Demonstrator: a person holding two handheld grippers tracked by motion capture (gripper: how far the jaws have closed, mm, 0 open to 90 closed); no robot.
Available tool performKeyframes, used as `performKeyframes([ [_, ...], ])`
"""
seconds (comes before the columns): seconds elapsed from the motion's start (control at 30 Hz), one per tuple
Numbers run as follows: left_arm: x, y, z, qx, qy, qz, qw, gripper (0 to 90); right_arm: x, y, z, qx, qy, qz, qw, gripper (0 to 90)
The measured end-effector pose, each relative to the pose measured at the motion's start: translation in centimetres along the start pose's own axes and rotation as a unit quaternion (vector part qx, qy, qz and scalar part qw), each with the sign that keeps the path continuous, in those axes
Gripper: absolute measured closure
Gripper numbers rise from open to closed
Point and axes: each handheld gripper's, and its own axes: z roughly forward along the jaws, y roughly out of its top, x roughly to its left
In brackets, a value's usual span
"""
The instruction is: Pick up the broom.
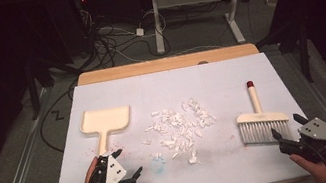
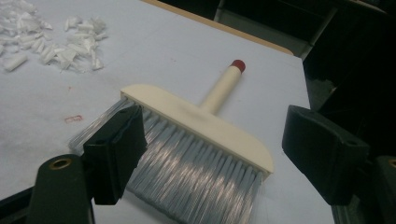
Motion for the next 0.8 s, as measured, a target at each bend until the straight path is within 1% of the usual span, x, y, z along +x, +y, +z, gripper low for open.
performKeyframes([
  [0.1,-0.2,0.0,-0.1,0.003,0.001,0.004,1.0000,17.5,0.0,0.0,0.1,0.004,0.002,-0.001,1.0000,22.1],
  [0.13,-0.2,-0.1,-0.2,0.003,0.001,0.005,1.0000,17.5,0.2,0.2,0.3,0.009,0.001,-0.010,0.9999,21.9],
  [0.17,-0.2,-0.1,-0.3,0.003,0.001,0.006,1.0000,17.5,0.3,0.2,0.4,0.010,0.000,-0.013,0.9999,21.9],
  [0.23,-0.2,-0.2,-0.4,-0.001,0.002,0.005,1.0000,17.5,0.6,0.3,0.7,0.012,0.005,-0.017,0.9998,21.9],
  [0.37,-0.1,-0.5,-0.5,0.006,0.003,0.005,1.0000,17.5,0.9,0.5,1.2,0.016,0.011,-0.023,0.9996,21.6],
  [0.4,-0.1,-0.6,-0.6,0.006,0.002,0.003,1.0000,17.5,0.9,0.5,1.2,0.016,0.011,-0.023,0.9996,21.6],
  [0.47,-0.2,-0.6,-0.8,0.003,0.004,0.004,1.0000,17.5,1.0,0.6,1.3,0.018,0.016,-0.030,0.9993,21.2],
  [0.5,-0.3,-0.6,-0.9,0.002,0.004,0.004,1.0000,17.5,1.0,0.6,1.4,0.023,0.015,-0.031,0.9991,21.1],
  [0.57,-0.3,-0.7,-0.9,0.006,0.004,0.006,1.0000,17.5,1.0,0.7,1.5,0.028,0.017,-0.028,0.9991,21.3],
  [0.6,-0.3,-0.7,-0.8,0.008,0.004,0.005,0.9999,17.5,0.5,0.8,1.7,0.026,0.034,-0.013,0.9990,23.5],
  [0.63,-0.3,-0.8,-0.8,0.009,0.004,0.003,0.9999,17.4,0.2,0.9,1.9,0.029,0.039,-0.008,0.9988,24.6],
  [0.7,-0.3,-0.8,-0.8,0.011,0.004,0.001,0.9999,17.4,0.0,1.1,2.2,0.033,0.044,-0.004,0.9985,25.2],
  [0.73,-0.3,-0.8,-0.8,0.012,0.004,0.001,0.9999,17.5,-0.4,1.5,2.9,0.037,0.055,0.002,0.9978,27.6],
  [0.8,-0.3,-0.8,-0.7,0.015,0.003,0.001,0.9999,17.5,-0.6,2.0,3.5,0.047,0.048,0.008,0.9977,28.5],
])
